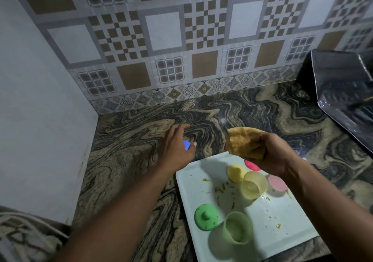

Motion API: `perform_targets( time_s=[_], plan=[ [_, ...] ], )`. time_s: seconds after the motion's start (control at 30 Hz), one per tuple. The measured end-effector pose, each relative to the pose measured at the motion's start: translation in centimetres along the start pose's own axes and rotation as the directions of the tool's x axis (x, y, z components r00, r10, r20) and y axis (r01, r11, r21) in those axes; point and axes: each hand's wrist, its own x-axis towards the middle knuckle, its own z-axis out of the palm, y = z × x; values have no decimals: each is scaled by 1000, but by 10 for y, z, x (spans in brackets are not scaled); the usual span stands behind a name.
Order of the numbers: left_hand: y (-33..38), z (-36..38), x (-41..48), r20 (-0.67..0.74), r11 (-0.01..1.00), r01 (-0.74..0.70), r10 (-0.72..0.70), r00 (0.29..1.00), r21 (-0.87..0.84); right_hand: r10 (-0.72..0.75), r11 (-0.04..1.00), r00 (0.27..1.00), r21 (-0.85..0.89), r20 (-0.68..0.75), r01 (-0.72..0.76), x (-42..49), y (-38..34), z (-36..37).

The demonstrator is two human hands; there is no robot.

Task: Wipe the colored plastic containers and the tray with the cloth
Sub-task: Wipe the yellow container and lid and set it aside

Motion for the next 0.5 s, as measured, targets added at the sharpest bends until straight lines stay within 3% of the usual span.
perform_targets(
  time_s=[0.17,0.33,0.5],
  plan=[
    [56,19,-26,110,984,-175,176,978,-14,-33,999,999,8,-30,34,-16,-5,-23],
    [102,57,-60,335,927,-374,344,877,28,-40,999,996,33,-76,43,-37,-2,-45],
    [135,82,-75,530,836,-489,305,792,250,22,998,995,60,-97,-16,-65,7,-84]
  ],
)
